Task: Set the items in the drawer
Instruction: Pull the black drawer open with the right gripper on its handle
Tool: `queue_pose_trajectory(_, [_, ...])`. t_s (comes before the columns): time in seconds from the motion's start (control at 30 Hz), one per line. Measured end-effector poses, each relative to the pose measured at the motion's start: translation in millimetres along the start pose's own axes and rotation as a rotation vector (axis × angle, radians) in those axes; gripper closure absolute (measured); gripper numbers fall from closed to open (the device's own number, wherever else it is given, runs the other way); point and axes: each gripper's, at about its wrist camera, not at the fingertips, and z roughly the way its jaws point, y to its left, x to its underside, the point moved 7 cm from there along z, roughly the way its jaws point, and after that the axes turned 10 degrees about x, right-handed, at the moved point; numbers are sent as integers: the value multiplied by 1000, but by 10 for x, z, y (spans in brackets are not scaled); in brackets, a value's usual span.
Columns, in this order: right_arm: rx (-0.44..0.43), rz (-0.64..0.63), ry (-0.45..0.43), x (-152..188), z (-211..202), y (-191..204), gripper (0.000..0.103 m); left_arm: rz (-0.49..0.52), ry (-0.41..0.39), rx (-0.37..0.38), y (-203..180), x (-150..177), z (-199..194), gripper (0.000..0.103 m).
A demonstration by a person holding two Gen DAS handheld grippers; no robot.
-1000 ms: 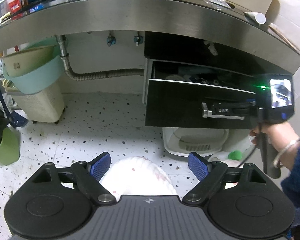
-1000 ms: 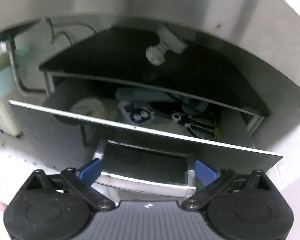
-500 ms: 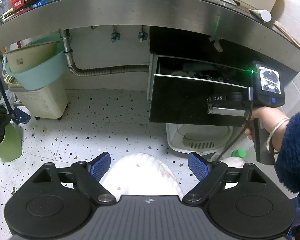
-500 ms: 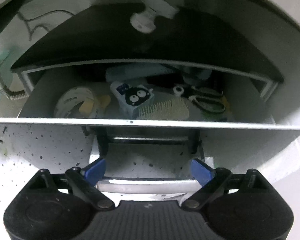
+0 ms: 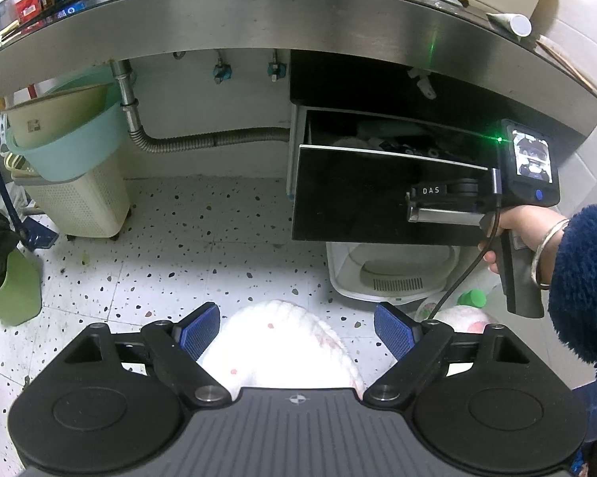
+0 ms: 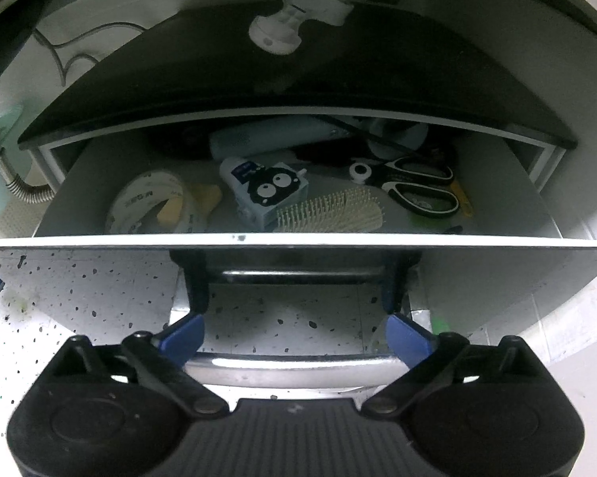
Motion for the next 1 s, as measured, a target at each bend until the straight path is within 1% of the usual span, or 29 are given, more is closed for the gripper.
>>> queue_pose_trajectory(0.3, [0,1,-1,35,-23,-9,4,-14,-4,-2,23,-39,-1,18])
queue_pose_trajectory(0.53, [2,5,-4,74,-82,-30,4,4,-4,8,-28,-39,4,18])
queue_pose_trajectory(1.0, [2,10,-25,45,-83,-35,4,-1,-16,6,-38,-24,-36,18])
